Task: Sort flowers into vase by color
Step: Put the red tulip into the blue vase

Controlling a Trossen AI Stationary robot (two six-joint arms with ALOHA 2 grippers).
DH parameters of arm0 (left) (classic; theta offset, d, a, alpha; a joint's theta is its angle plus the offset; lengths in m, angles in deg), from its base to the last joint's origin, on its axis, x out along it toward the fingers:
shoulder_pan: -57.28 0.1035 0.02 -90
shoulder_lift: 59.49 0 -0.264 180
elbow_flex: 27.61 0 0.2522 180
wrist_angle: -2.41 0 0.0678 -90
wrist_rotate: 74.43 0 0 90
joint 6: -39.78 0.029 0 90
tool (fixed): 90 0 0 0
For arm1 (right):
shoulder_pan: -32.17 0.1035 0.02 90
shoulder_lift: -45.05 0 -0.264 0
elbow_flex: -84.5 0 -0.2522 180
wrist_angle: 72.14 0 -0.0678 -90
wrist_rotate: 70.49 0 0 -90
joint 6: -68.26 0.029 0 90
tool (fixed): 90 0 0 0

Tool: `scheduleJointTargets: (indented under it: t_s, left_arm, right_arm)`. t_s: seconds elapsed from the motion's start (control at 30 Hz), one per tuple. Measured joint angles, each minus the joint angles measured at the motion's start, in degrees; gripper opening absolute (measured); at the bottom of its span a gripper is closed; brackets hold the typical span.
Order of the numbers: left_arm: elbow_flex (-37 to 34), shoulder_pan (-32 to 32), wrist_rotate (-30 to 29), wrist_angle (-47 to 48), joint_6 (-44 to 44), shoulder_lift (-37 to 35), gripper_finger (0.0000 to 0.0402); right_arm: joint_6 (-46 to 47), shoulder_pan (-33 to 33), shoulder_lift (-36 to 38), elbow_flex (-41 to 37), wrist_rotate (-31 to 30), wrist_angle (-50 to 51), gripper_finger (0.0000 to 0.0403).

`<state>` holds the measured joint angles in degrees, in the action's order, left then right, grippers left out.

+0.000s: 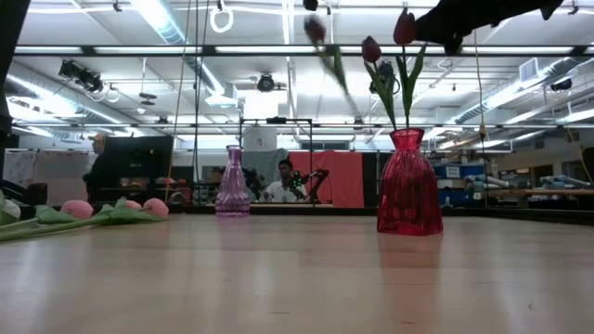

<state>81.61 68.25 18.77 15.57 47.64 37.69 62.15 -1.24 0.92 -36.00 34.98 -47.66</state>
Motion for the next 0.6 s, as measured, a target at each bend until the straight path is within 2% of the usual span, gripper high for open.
scheduleJointTargets:
  t_s: [0.13, 0.23, 0.3, 0.47, 0.6]
  left_arm:
    - [0.0, -0.5, 0.0, -1.5, 1.8, -0.2, 0.0178]
    - [-0.8, 0.3, 0.2, -8.1, 1.1, 1.1, 0.0178]
    - [-1.0, 0.5, 0.6, -4.9, 1.4, 1.2, 0.0178]
    - [-1.1, -0.2, -0.9, 13.5, 1.4, -2.5, 0.0178]
    - [-6.7, -2.2, -5.3, 19.6, -1.0, -3.8, 0.0177]
  right_arm:
    - [0.1, 0.0, 0.8, 0.0, 0.7, -0.2, 0.0091]
    - [1.1, 0.4, 0.8, 0.0, 0.7, -1.1, 0.0091]
    - [0.9, 1.1, 0.8, 0.0, 0.9, 1.0, 0.0091]
    - [-0.5, 2.9, 0.7, -0.8, 0.6, 4.7, 0.0091]
    - [0.4, 4.1, 1.7, -1.0, -0.9, 3.9, 0.0091]
